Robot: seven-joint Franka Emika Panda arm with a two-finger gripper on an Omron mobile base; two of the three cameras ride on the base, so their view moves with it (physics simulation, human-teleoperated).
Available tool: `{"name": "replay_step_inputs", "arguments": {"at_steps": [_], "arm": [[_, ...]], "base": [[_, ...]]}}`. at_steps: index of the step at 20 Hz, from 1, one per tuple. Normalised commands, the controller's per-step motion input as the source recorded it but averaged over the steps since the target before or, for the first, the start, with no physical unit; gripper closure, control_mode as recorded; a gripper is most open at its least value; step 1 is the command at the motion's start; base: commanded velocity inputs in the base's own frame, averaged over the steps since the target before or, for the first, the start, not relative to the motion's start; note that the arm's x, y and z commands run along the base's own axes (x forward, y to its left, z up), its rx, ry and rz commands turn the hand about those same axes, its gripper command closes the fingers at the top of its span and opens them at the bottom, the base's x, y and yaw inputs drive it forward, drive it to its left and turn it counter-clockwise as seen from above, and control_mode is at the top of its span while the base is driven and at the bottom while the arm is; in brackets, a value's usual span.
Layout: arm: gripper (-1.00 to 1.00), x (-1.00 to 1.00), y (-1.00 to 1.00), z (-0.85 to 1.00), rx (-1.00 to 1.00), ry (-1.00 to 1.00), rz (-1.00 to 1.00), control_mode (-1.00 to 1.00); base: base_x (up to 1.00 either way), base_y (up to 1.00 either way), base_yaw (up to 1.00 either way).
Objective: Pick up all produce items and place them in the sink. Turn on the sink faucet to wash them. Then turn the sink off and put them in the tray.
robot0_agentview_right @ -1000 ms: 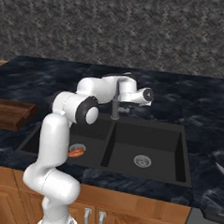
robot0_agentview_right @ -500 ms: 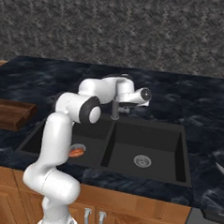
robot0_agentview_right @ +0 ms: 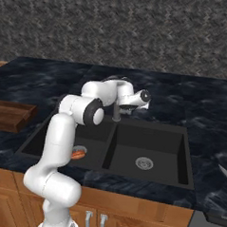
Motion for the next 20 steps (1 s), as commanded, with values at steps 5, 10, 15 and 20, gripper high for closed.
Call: {"name": "replay_step_inputs", "arguments": {"at_steps": [5,10,15,20], "arm": [[1.0,0.02,0.01,-0.04,0.0,0.0,0.0,-1.0],[1.0,0.0,0.0,0.0,0.0,0.0,0.0,-1.0],[1.0,0.0,0.0,0.0,0.0,0.0,0.0,-1.0],[1.0,0.0,0.0,0.0,0.0,0.0,0.0,-1.0]], "base": [[0.0,0.0,0.0],[0.0,0.0,0.0],[0.0,0.0,0.0],[0.0,0.0,0.0]]}}
